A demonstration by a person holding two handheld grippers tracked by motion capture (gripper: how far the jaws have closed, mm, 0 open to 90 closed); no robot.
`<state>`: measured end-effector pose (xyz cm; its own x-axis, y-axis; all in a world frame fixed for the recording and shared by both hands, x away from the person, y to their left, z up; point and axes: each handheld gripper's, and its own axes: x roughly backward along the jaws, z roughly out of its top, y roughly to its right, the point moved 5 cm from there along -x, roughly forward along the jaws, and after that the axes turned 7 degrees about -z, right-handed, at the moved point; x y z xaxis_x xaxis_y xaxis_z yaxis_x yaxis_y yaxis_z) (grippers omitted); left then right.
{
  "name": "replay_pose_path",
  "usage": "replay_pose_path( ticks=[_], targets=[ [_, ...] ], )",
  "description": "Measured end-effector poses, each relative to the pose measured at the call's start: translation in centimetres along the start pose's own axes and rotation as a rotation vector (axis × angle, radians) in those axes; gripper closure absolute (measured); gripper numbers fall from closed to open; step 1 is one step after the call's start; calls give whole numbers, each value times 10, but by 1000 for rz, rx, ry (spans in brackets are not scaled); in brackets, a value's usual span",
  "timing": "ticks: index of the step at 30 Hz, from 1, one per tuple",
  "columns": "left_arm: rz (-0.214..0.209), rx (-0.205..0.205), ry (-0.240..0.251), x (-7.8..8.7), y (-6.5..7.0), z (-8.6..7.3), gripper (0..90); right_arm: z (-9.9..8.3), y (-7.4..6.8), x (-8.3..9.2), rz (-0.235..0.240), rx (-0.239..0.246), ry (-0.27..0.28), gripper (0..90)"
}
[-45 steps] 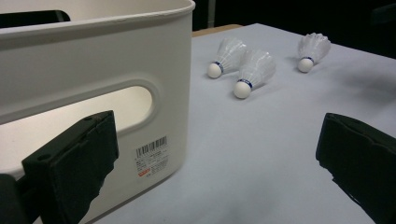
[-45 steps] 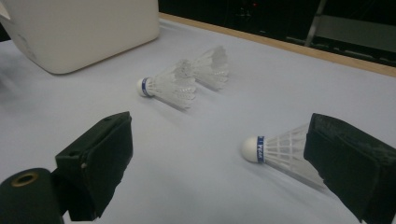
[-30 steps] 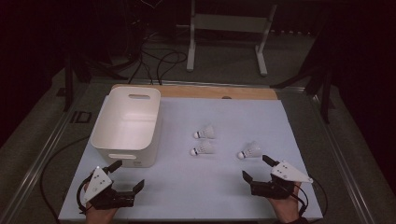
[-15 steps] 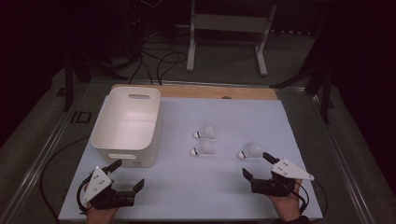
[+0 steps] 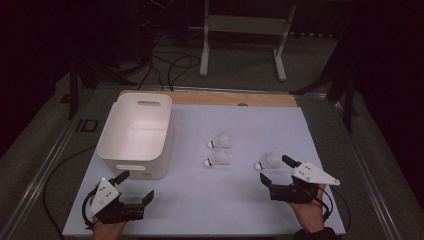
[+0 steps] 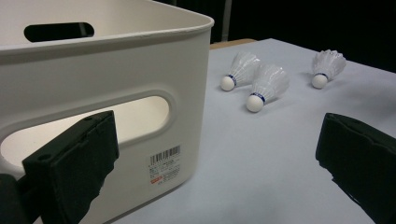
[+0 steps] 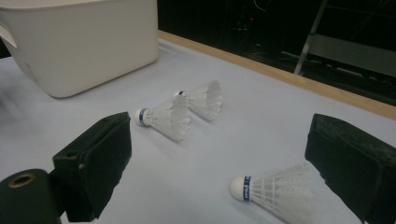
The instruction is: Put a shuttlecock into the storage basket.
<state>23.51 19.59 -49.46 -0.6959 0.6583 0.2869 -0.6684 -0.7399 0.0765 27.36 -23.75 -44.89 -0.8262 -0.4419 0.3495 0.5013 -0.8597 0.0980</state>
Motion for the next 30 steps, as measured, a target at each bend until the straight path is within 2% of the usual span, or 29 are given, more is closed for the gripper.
replay_pose_path(
  ticks=[6, 19, 25, 30],
  targets=[
    [-1, -21, -20, -3, 2, -1, 0, 8, 2, -4, 8, 0, -5, 71],
    [9, -16, -13, -1, 1, 0, 0, 31, 9, -15, -4, 27, 3, 71],
    [9, -16, -8, 0, 1, 1, 0, 29, 13, -17, -13, 9, 9, 71],
    [8, -9, 4, 2, 0, 1, 0, 25, 14, -18, -26, 13, 20, 71]
  ],
)
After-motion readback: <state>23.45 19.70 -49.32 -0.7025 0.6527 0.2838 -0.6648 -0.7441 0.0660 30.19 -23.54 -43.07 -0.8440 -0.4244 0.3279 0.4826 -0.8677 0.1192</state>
